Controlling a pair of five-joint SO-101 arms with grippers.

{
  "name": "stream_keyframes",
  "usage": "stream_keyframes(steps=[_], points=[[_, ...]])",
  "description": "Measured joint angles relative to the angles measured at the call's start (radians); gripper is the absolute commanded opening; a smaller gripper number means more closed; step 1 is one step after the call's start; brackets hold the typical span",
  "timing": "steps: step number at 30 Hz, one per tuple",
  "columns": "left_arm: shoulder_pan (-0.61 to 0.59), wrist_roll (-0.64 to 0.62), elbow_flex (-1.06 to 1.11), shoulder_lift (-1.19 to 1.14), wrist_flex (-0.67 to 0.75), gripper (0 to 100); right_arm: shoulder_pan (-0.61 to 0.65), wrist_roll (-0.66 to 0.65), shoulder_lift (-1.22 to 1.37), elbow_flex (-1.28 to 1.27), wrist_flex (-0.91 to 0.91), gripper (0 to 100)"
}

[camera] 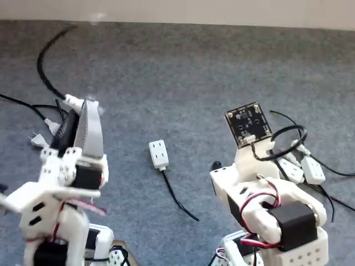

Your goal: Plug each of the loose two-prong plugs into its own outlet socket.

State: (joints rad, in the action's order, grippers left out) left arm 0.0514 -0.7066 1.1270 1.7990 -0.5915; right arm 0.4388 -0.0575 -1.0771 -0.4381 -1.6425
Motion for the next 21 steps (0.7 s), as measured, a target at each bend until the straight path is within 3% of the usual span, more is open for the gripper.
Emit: stream_keyframes(steps=[3,7,10,14,21], points=[[0.002,-0.164,0.066,-0.009,0.054,6,0.015,0.0,-0.002,0.005,0.0,24.5],[0.031,-0.404,0.12,-0.006,0.069,6,0.127,0.0,0.0,0.005,0.0,23.5],[0.12,-0.529,0.155,-0.006,0.069,6,0.204,0.0,0.003,0.005,0.018,14.6],[0.259,-0.563,0.192,-0.011,0.069,6,0.224,0.0,0.0,0.005,0.101,0.1],[0.428,-0.566,0.204,-0.011,0.069,6,0.235,0.0,0.006,0.005,0.245,0.9]])
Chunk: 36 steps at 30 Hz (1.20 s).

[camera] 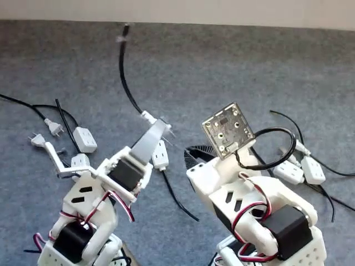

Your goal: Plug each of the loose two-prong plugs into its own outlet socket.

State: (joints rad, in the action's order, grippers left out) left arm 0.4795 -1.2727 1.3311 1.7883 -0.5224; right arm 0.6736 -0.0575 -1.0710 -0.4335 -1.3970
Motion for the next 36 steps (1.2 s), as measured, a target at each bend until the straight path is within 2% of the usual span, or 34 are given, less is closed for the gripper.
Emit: stream_keyframes(steps=[8,21,31,36], points=[[0.074,0.003,0.026,0.0,0.0,6,0.0,0.0,-0.006,-0.103,0.13,0.8],[0.075,0.003,0.035,0.012,-0.002,6,0.0,0.0,-0.009,-0.158,0.18,0.8],[0.075,0.003,0.034,0.026,0.0,6,-0.003,0.0,-0.008,-0.17,0.318,0.8],[0.08,0.002,0.034,0.029,0.0,6,-0.077,0.0,0.0,-0.17,0.379,0.8]])
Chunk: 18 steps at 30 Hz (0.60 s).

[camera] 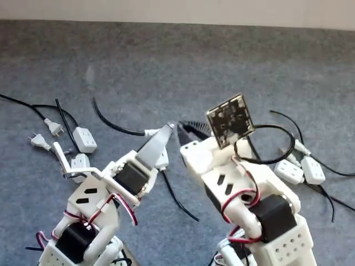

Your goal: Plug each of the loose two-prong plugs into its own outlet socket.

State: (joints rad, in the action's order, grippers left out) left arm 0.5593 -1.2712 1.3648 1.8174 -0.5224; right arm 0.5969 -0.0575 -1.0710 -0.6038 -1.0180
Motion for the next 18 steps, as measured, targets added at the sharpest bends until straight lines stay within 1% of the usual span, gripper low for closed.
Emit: stream_keyframes(steps=[4,7,10,13,15,18], points=[[0.009,-0.002,0.0,0.0,0.0,7,-0.038,0.0,0.002,0.0,0.003,0.8],[0.006,-0.002,0.0,0.0,0.0,7,-0.041,0.0,0.003,0.021,-0.041,0.8],[0.006,-0.003,0.0,0.0,0.0,7,-0.041,-0.023,0.002,0.114,-0.15,0.8],[-0.049,-0.003,0.0,0.0,0.0,6,-0.041,-0.078,-0.002,0.233,-0.301,0.8],[-0.092,-0.003,0.0,0.0,0.0,6,-0.04,-0.087,-0.008,0.288,-0.396,0.8],[-0.115,-0.003,0.0,0.0,0.0,6,0.009,-0.091,-0.009,0.305,-0.474,0.8]])
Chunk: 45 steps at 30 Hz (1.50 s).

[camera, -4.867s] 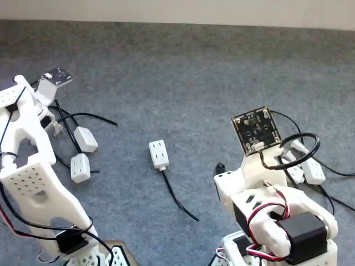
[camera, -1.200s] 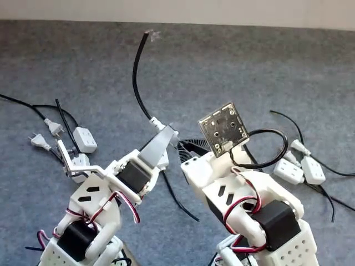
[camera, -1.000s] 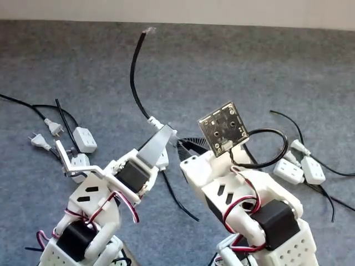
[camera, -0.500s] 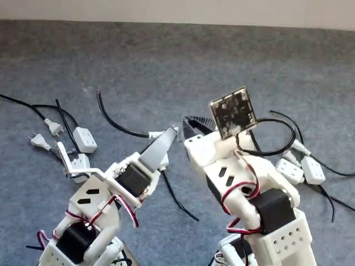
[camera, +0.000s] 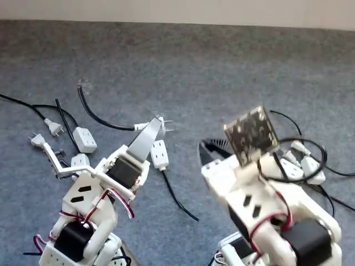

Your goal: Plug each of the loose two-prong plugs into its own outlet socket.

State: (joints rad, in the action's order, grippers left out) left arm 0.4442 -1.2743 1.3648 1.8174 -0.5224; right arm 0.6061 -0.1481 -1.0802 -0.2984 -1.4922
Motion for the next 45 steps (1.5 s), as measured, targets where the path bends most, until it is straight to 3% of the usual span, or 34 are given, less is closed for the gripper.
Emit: stream_keyframes(steps=[6,24,45], points=[[-0.006,0.0,0.0,0.0,0.0,6,0.106,0.031,0.061,-0.037,0.003,0.8],[-0.009,0.0,0.0,0.0,0.0,6,0.114,0.075,0.365,-0.043,0.256,0.8],[-0.002,-0.003,-0.002,0.008,0.002,6,0.112,0.0,0.376,-0.044,0.35,0.8]])
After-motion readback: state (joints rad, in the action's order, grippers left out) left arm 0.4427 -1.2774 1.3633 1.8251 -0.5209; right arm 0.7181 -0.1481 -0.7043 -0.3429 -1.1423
